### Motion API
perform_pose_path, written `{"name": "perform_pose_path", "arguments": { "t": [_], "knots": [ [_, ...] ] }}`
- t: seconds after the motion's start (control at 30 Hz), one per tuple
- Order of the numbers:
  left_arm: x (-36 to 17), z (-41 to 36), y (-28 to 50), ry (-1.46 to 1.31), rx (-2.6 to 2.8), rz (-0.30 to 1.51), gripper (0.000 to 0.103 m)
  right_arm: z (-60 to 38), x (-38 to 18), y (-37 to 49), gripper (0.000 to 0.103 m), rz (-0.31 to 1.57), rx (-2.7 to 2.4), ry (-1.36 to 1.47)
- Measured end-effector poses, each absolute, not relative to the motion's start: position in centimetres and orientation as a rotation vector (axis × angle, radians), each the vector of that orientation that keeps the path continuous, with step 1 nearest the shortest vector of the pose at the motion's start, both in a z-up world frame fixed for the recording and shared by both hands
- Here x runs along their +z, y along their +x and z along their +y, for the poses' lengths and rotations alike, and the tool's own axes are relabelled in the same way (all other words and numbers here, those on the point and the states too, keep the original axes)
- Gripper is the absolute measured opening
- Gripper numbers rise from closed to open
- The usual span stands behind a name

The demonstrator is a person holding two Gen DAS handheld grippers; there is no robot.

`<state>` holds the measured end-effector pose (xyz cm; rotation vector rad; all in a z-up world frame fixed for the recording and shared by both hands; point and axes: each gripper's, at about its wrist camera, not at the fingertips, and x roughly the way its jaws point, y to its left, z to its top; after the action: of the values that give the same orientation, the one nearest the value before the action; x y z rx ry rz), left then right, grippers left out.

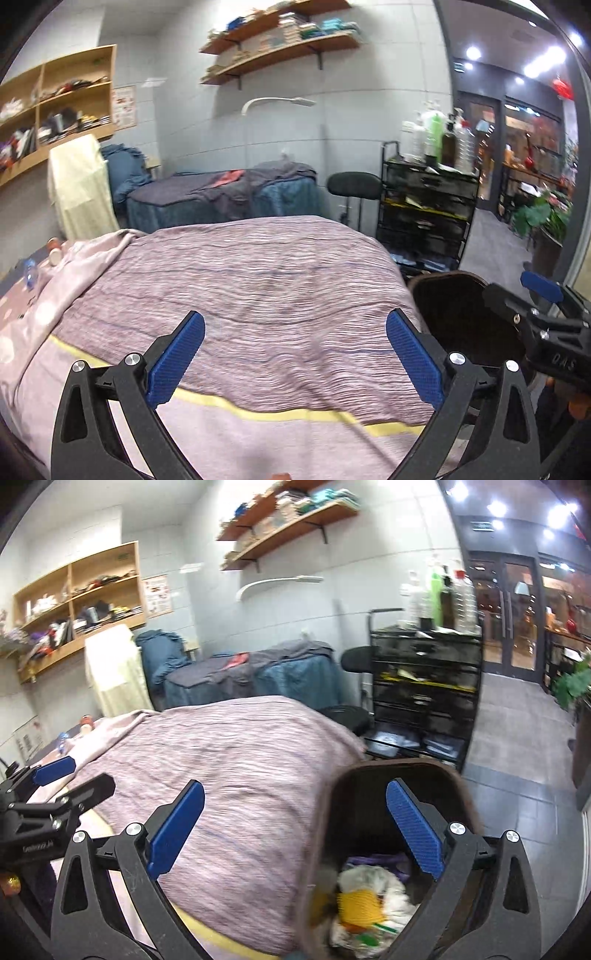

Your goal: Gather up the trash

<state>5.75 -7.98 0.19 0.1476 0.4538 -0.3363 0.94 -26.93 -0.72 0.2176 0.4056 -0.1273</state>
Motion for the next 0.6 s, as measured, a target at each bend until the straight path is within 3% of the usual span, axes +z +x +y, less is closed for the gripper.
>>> {"name": "perform_pose_path", "arguments": {
  "t": [0.6],
  "knots": [
    [0.6,0.3,4.4,-0.01,-0.19,0.378,0.097,-17.8,0.2,0.5,0.097,0.379,0.038,0.161]
  ]
}}
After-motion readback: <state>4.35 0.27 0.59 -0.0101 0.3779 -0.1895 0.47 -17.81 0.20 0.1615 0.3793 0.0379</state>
